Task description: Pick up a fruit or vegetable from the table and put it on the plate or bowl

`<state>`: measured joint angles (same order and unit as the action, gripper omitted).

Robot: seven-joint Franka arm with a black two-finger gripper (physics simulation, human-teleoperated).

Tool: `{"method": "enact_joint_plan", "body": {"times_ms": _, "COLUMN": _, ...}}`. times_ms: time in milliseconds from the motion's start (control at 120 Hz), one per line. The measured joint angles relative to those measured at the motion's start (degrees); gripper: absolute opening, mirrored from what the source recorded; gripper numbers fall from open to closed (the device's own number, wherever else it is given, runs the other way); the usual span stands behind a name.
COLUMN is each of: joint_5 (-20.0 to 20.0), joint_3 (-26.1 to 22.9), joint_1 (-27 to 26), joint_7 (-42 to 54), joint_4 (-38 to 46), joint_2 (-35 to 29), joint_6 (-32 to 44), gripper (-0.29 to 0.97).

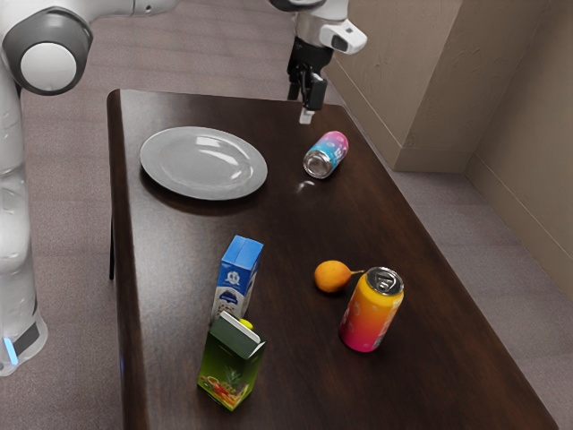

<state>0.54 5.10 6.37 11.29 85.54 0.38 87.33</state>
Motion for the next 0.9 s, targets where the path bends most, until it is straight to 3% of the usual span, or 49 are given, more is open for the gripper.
{"method": "enact_joint_plan", "body": {"times_ms": 400, "joint_5": -0.10, "joint_3": -0.40, "joint_1": -0.04, "joint_7": -1.28, "joint_4": -0.33, "joint_2": 0.30, "joint_6": -0.62, "gripper": 0.68}}
{"method": "enact_joint_plan", "body": {"times_ms": 600, "joint_5": 0.35, "joint_3": -11.19, "joint_1": 7.88, "joint_7": -3.63, "joint_4": -0.97, "joint_2": 1.62, "joint_6": 1.18, "gripper": 0.68}}
{"method": "enact_joint_plan", "body": {"times_ms": 683, "joint_5": 0.55, "joint_3": -14.45, "joint_1": 4.63, "joint_7": -4.42, "joint_4": -1.69, "joint_2": 4.40, "joint_6": 2.43, "gripper": 0.68}}
{"method": "enact_joint_plan", "body": {"times_ms": 800, "joint_5": 4.67, "joint_3": -18.94, "joint_1": -7.03, "joint_7": -1.91, "joint_4": -6.21, "joint_2": 6.41, "joint_6": 3.60, "gripper": 0.68}}
{"method": "enact_joint_plan", "body": {"times_ms": 900, "joint_5": 6.16, "joint_3": -19.28, "joint_1": -6.68, "joint_7": 1.51, "joint_4": -7.95, "joint_2": 6.97, "joint_6": 4.44, "gripper": 0.68}}
